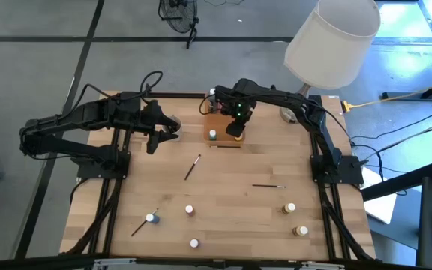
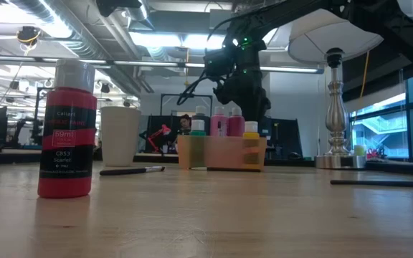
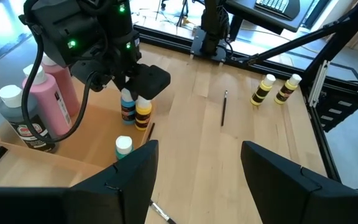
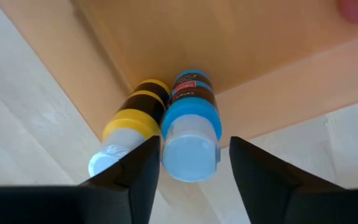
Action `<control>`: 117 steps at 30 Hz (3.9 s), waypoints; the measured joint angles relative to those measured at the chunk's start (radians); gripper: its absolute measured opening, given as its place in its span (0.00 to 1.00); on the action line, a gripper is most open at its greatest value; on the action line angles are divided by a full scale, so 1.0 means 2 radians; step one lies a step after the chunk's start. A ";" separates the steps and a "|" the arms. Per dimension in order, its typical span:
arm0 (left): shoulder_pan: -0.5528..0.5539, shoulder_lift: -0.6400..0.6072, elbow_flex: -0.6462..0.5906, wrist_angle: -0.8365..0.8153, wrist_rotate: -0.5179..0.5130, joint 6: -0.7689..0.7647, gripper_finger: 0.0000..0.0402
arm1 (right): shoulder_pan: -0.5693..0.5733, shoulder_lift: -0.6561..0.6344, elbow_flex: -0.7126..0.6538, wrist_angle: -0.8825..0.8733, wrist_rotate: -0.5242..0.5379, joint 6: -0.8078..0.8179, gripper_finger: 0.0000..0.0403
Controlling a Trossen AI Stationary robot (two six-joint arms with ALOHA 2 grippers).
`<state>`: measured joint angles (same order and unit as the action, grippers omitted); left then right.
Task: Pick & Place Paint Supplies
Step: Put the blue paint bottle into the orange bin, then put the yellow paint bottle into the orange bin
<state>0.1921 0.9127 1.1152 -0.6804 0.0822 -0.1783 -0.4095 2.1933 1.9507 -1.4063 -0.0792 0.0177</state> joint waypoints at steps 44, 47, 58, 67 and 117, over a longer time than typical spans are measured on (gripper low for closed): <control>0.000 0.000 -0.001 -0.006 0.001 -0.004 0.56 | 0.070 -0.058 0.192 -0.082 -0.145 0.086 0.61; 0.000 0.000 -0.001 -0.009 0.002 -0.013 0.56 | 0.102 -0.078 0.193 -0.082 -0.196 0.096 0.61; 0.000 0.003 -0.001 -0.024 0.001 -0.049 0.56 | 0.241 -0.113 0.192 -0.082 -0.169 0.181 0.57; -0.011 0.021 0.000 -0.036 0.005 -0.019 0.56 | 0.306 -0.118 0.192 -0.082 -0.138 0.355 0.53; -0.011 0.053 0.000 -0.096 0.179 0.062 0.56 | 0.414 -0.123 0.085 0.013 -0.117 0.633 0.81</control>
<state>0.1707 1.0192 1.1156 -0.8720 0.4393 -0.0547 0.4191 1.9465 2.1212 -1.3802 -0.3132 1.2831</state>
